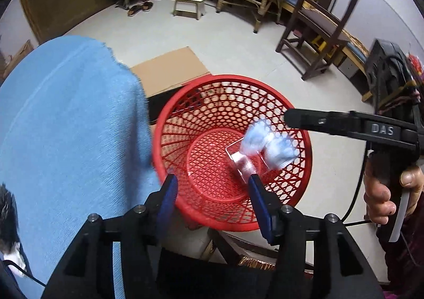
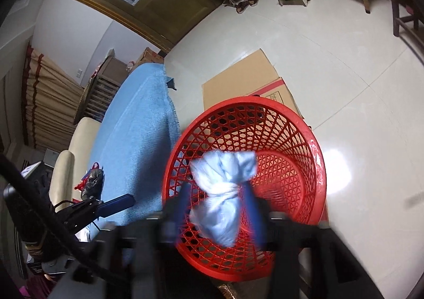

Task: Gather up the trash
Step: 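Open both tools to drop the cloth and tray into the basket, then move both open tools back over the table toward the bags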

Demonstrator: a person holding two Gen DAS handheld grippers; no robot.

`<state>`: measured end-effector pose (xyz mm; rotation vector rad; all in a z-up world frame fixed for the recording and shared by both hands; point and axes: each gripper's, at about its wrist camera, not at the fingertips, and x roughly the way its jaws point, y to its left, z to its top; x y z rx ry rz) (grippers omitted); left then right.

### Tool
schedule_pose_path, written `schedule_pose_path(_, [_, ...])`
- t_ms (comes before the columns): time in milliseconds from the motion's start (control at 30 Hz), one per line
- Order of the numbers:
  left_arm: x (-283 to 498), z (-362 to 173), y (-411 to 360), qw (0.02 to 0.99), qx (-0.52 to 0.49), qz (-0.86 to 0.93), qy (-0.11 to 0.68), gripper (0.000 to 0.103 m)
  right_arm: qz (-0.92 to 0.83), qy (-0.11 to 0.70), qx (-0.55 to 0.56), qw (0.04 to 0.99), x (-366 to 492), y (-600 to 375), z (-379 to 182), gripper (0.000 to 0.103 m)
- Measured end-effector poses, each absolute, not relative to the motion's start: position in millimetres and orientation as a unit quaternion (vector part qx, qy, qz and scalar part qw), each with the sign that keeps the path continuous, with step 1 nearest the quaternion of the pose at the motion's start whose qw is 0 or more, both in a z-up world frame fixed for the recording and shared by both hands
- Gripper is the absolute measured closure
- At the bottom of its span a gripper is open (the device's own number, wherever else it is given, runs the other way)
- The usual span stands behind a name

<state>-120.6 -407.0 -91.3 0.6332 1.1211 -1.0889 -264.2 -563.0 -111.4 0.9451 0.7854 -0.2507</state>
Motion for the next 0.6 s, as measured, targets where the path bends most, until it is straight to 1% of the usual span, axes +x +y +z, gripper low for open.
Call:
schedule_pose_path(133, [-110,-82,-389,0.682,0.262,-0.47,0.495,0.047,-0.142,0.345,0.434,0.82,-270,-566,-104,0.032])
schedule_pose_path(333, [-90,-63,-346,0.718,0.228,-0.444,0.486,0.046,-0.219,0.28,0.442,0.823,-292,-596,-93,0.032])
schedule_pose_path(467, [-76,-52,-304,0.745,0.202,-0.411,0.485,0.046,-0.239,0.287,0.47,0.8,-284,-629,-111,0.032])
schedule_pose_path(600, [-63,-45,-260,0.771,0.183,-0.368,0.486,0.045,-0.259,0.319,0.461,0.787,-267,-645,-131,0.032])
